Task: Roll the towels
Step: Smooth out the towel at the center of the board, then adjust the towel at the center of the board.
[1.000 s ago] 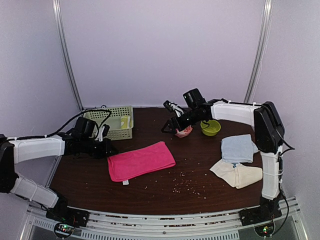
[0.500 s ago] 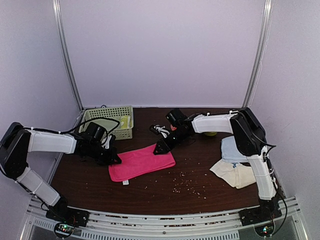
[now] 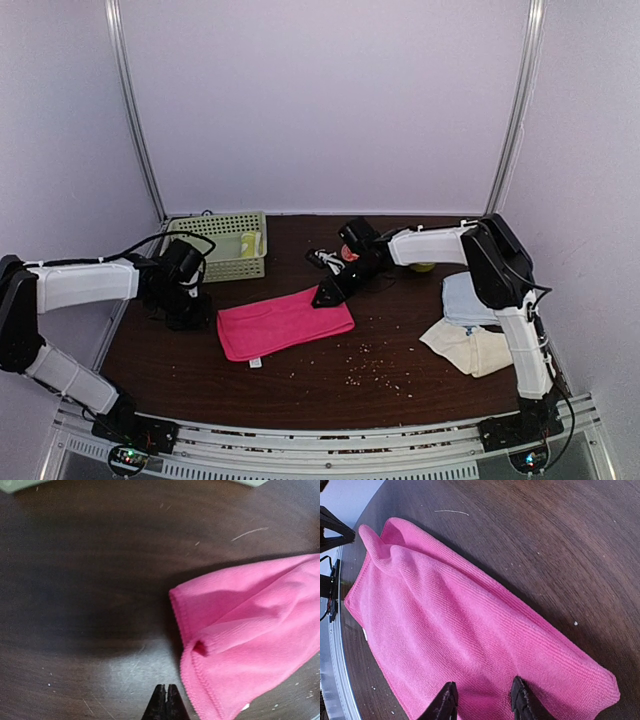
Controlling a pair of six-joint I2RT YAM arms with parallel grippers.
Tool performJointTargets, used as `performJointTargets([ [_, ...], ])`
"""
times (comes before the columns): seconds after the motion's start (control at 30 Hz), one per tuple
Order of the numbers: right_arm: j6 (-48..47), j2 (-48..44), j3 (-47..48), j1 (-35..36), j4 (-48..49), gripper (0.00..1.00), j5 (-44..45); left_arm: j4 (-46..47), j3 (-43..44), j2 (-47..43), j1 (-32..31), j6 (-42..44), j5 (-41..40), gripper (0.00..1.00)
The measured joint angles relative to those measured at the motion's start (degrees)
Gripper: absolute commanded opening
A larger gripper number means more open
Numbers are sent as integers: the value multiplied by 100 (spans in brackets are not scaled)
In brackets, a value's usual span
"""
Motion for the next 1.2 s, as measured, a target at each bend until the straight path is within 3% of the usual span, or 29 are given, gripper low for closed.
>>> performJointTargets([
  [0.23,7,-317,-103,-181,-306,44,101,612,470,-435,-35,275,649,0],
  [0.57,-138,-308,452,-269,-501,39,479,1239,706,673,-46,586,1263,0],
  [0.9,-426,-133,120,-256,-374,36,1064,1421,588,1537,-61,726,-4,0],
  [1.2,-608,-1191,-1462,-146,-396,37,901,1506,601,1596,-66,798,-754,0],
])
